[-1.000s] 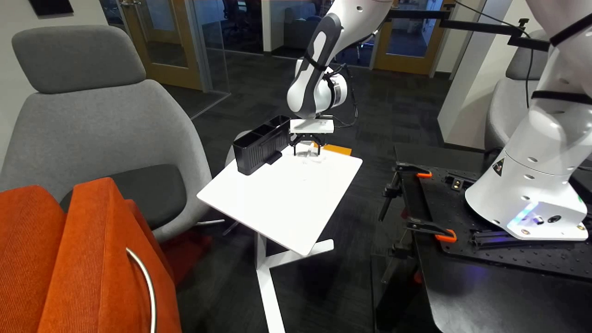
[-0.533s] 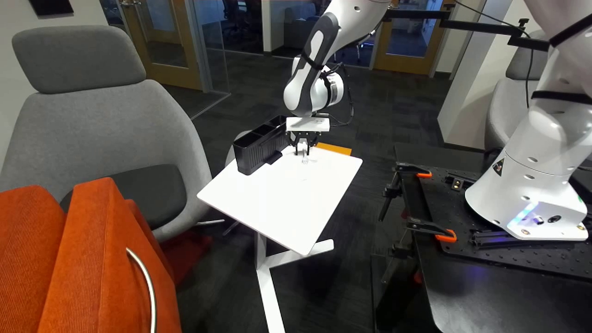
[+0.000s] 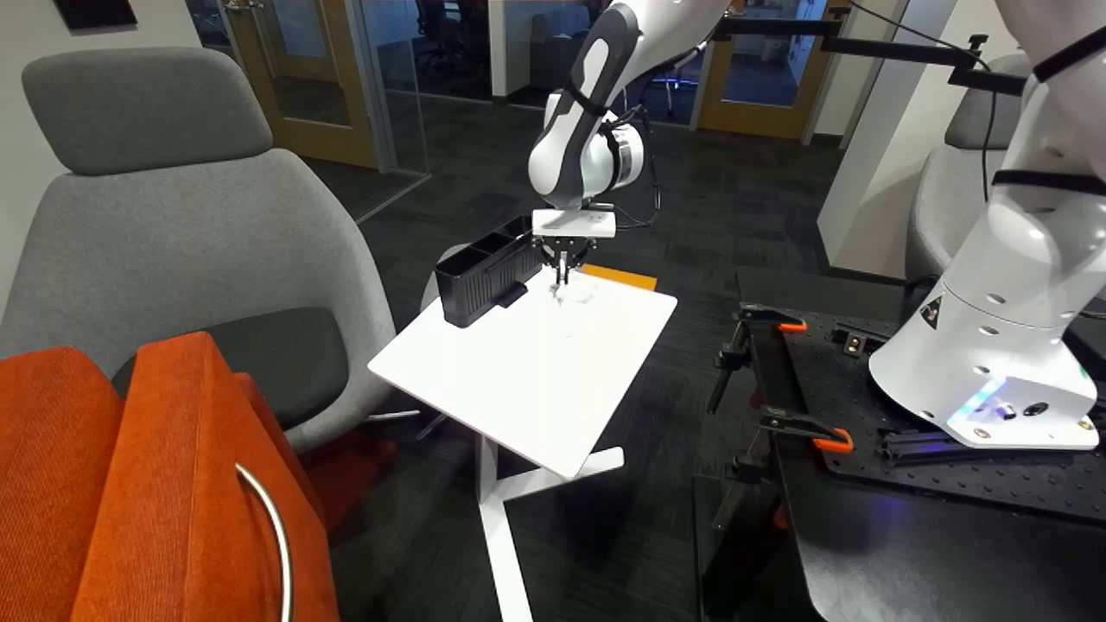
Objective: Move the fork on the right to the left
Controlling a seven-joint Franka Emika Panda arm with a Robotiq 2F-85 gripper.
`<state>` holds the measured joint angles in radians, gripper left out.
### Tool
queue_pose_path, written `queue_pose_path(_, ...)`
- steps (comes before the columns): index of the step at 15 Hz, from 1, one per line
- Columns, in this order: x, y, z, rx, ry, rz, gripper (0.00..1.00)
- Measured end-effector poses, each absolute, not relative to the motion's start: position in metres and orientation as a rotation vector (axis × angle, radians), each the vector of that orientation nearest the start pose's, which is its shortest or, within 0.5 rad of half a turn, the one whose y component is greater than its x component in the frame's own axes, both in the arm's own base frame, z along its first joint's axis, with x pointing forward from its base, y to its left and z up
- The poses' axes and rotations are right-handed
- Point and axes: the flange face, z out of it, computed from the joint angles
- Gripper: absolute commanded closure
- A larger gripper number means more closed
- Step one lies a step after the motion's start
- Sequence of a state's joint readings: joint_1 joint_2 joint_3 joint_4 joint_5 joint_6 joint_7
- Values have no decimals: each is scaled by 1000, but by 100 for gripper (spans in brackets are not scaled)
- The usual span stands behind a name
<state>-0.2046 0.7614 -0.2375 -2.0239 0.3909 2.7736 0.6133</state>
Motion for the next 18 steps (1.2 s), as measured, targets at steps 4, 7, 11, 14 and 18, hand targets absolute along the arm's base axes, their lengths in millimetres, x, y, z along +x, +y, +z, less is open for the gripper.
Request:
queue_pose_path(4,503,-235,126,-2441,1925,7,97)
queue_pose_path(7,496,-203,156,-2393,1905,52,97)
queue_pose_path(11,500,-149,171,-2308,1906,79,97)
queue_pose_path(14,512,-100,169,-2273,1894,83,97)
queue_pose_path(18,527,-47,161,-2276,1885,-70,88)
